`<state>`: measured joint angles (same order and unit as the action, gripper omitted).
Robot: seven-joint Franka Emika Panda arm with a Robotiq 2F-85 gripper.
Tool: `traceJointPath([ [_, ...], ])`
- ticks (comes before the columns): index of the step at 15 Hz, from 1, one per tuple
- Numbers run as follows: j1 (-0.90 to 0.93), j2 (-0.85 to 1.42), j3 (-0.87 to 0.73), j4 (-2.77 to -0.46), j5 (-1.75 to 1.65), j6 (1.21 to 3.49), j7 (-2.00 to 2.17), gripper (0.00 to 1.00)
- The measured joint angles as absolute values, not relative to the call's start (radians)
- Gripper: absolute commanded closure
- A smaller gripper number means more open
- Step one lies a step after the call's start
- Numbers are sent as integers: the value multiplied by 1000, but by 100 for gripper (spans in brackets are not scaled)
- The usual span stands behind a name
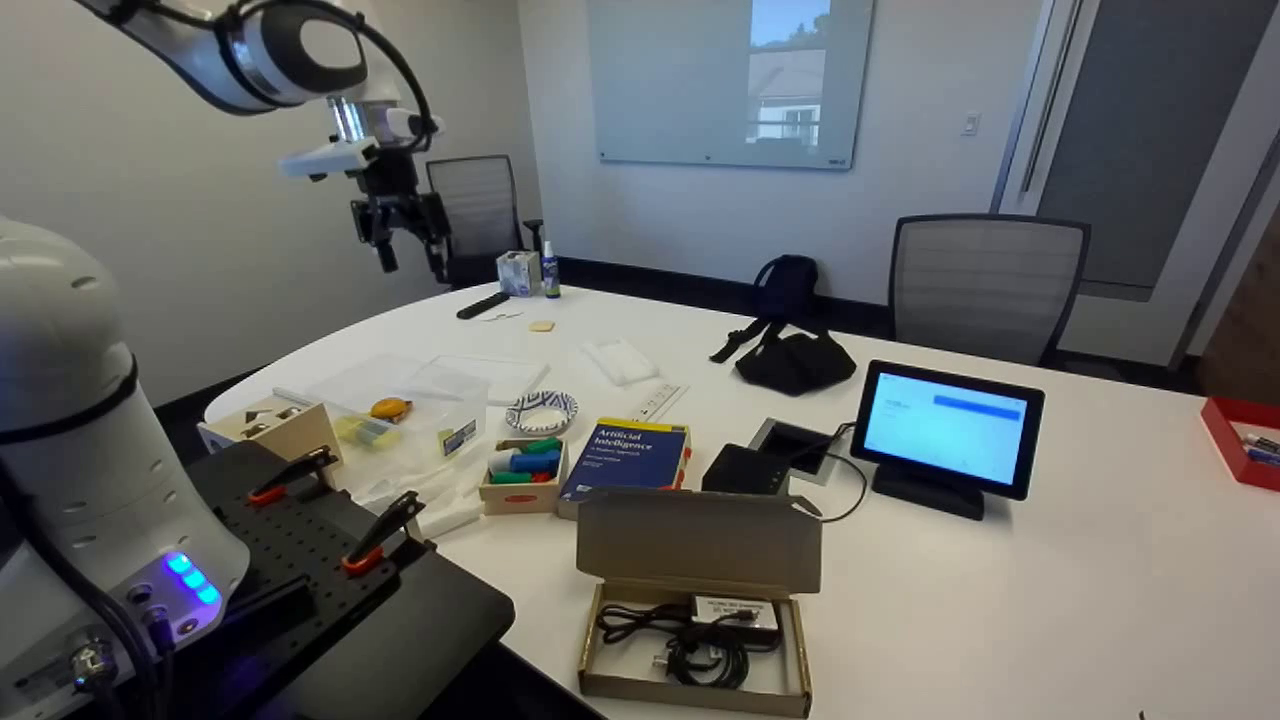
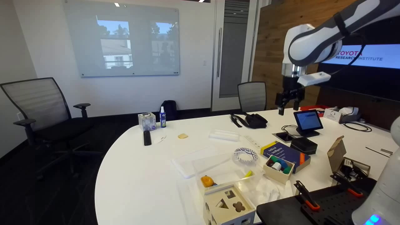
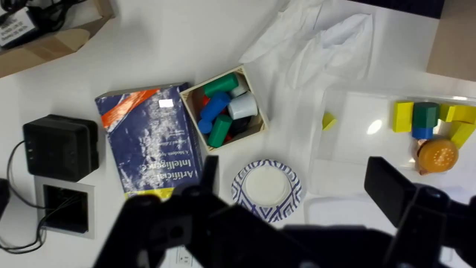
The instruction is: Use the napkin to wipe the white plate
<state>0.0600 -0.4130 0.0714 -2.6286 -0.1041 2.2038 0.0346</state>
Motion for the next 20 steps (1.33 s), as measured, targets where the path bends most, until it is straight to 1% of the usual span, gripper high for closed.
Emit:
traceJointPath([
  [4, 76, -307, 165, -2810, -116, 2488, 198, 0],
  [8, 51, -80, 244, -2814, -292, 2649, 470, 0],
  [13, 35, 209, 194, -2777, -554, 2715, 736, 0],
  [16, 37, 337, 132, -2737, -627, 2747, 796, 0],
  [20, 49, 484, 64, -2673, -684, 2861, 839, 0],
])
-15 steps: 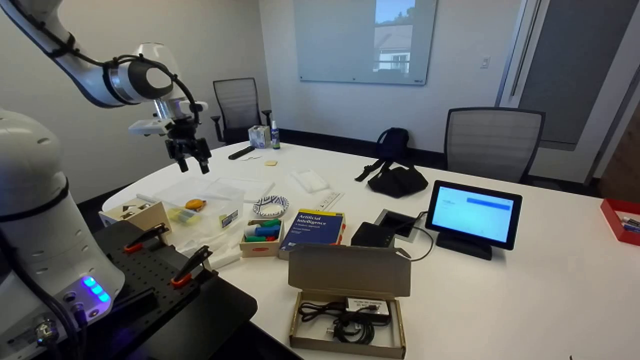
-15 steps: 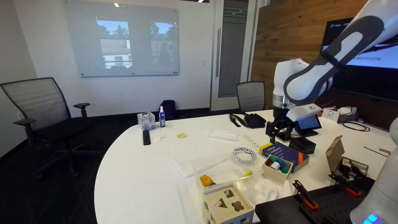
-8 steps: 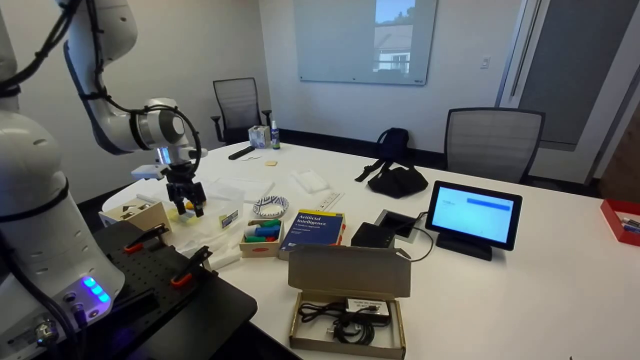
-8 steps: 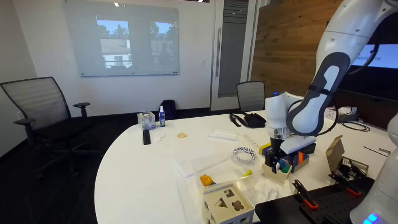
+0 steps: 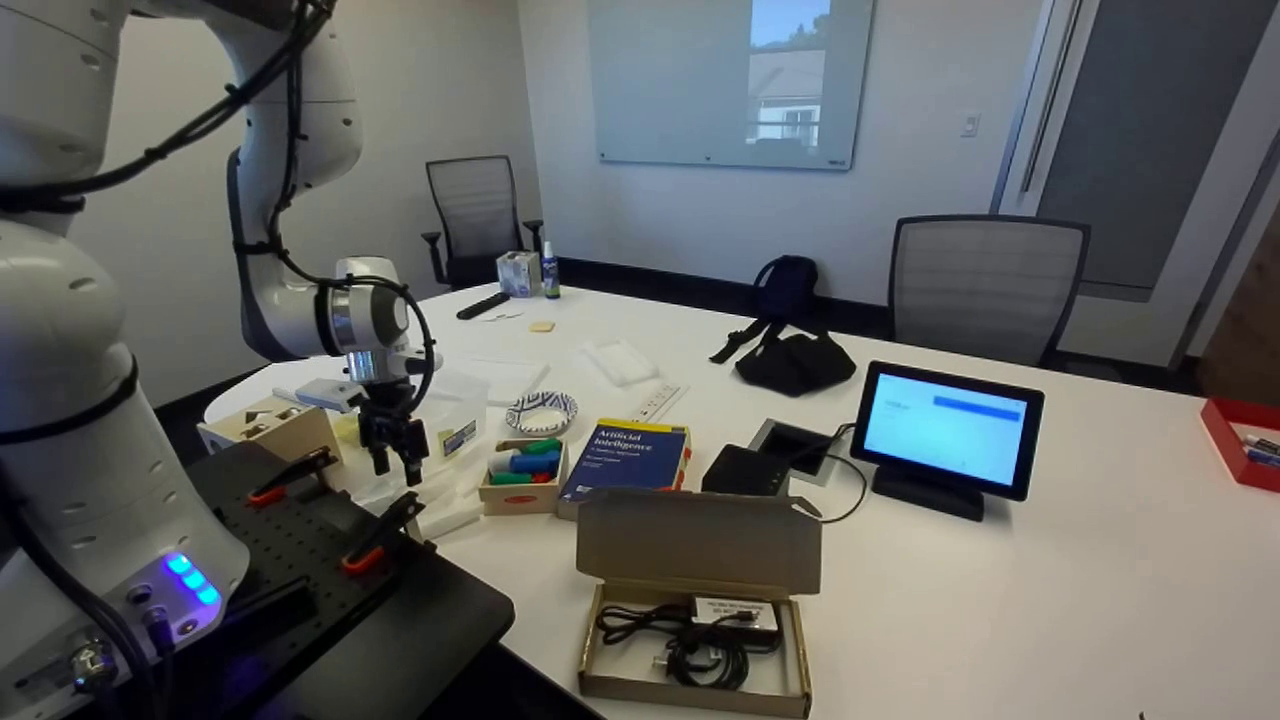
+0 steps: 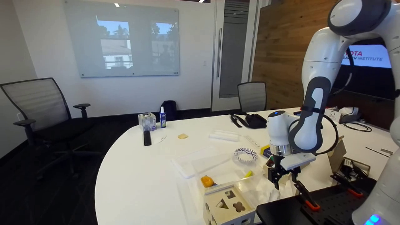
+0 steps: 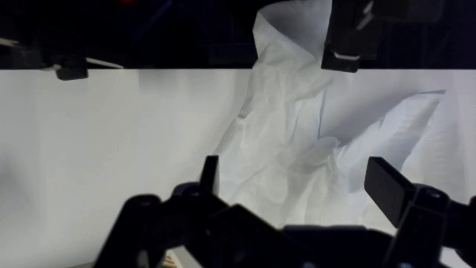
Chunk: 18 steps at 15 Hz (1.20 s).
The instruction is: Use the napkin to wipe the white plate
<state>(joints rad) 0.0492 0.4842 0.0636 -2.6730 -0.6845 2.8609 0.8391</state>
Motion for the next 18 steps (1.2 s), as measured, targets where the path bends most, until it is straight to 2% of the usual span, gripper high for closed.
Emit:
traceJointPath([
  [3, 100, 591, 13, -2618, -718, 2972, 890, 0],
  [4, 131, 625, -14, -2599, -731, 3006, 913, 25],
  [6, 217, 690, -90, -2560, -753, 3074, 958, 34],
  [9, 387, 775, -231, -2514, -762, 3160, 1027, 60],
  [14, 603, 855, -365, -2498, -737, 3269, 1103, 95],
  [15, 623, 856, -377, -2501, -731, 3273, 1105, 100],
  [18, 626, 844, -377, -2513, -736, 3277, 1104, 97],
])
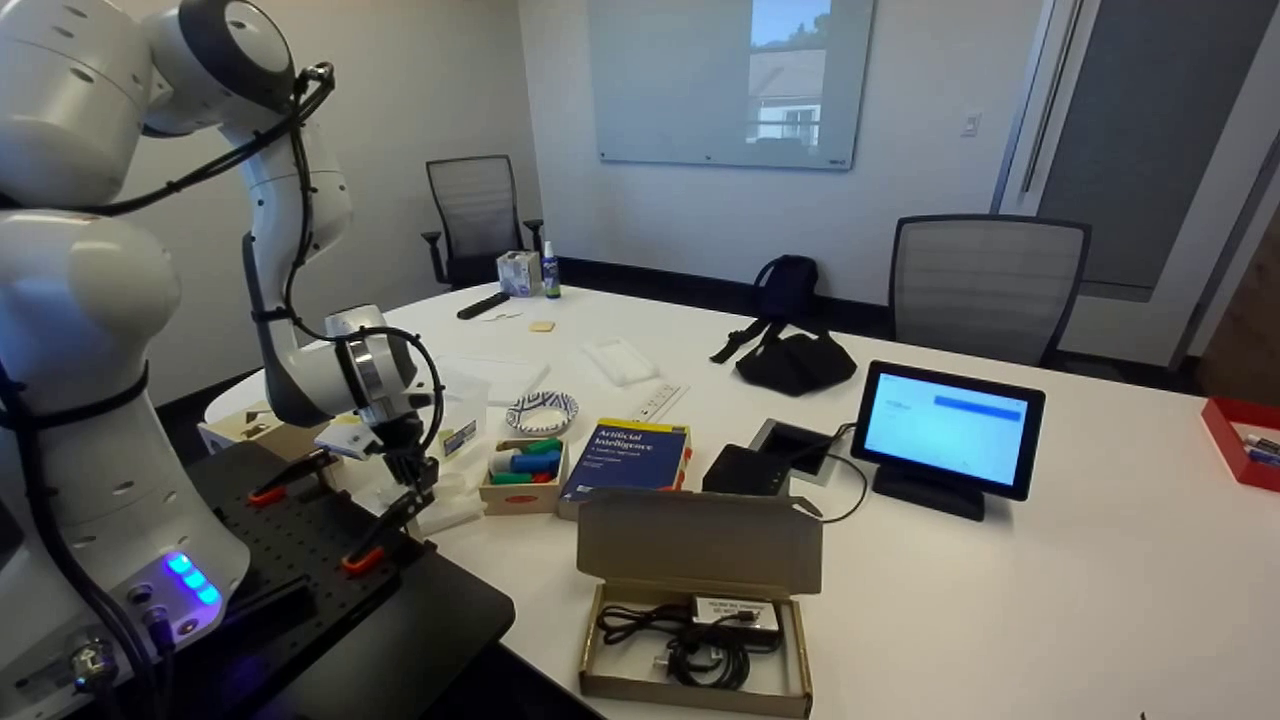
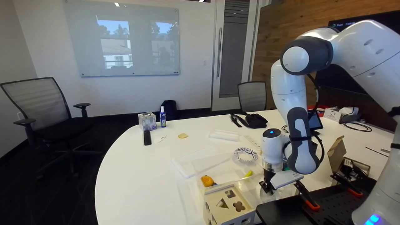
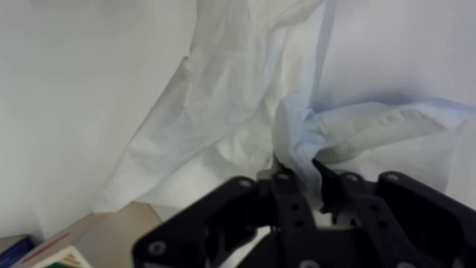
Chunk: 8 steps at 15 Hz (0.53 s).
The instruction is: Use the napkin to wipe the white plate
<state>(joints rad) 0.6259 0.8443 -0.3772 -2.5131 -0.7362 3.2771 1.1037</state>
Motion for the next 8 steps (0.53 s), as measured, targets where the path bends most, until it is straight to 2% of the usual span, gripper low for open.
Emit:
traceJointPath([
  [1, 612, 831, -372, -2524, -748, 3277, 1102, 100],
  [4, 523, 732, -359, -2596, -822, 3277, 1071, 99],
  [8, 289, 526, -288, -2689, -940, 3253, 977, 99],
])
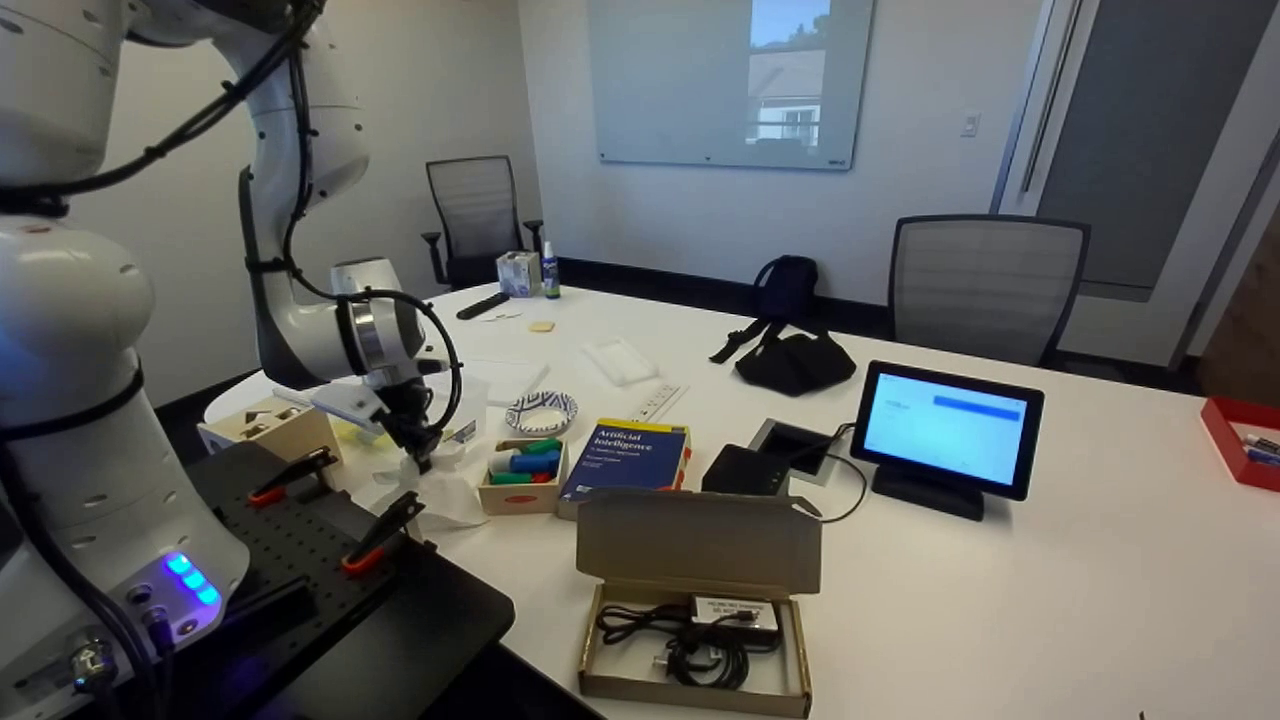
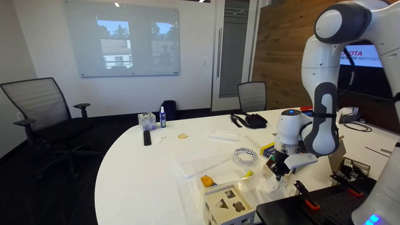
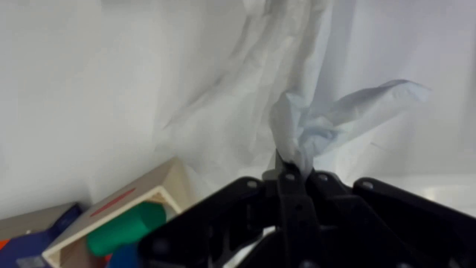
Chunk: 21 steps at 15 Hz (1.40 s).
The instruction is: Use the napkin to wipe the white plate
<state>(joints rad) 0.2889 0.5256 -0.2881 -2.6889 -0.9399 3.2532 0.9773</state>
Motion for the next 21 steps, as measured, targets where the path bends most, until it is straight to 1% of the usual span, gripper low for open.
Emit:
traceJointPath([
  [3, 168, 382, -240, -2693, -946, 3250, 948, 99],
  [5, 155, 320, -232, -2642, -931, 3253, 949, 99],
  [8, 164, 316, -231, -2501, -883, 3266, 950, 99],
  [11, 142, 417, -194, -2339, -808, 3268, 950, 99],
  [14, 44, 596, -67, -2184, -753, 3261, 947, 99],
  [17, -32, 758, 43, -2091, -489, 3234, 707, 99],
  [21, -40, 879, 59, -2000, -178, 3199, 424, 99],
])
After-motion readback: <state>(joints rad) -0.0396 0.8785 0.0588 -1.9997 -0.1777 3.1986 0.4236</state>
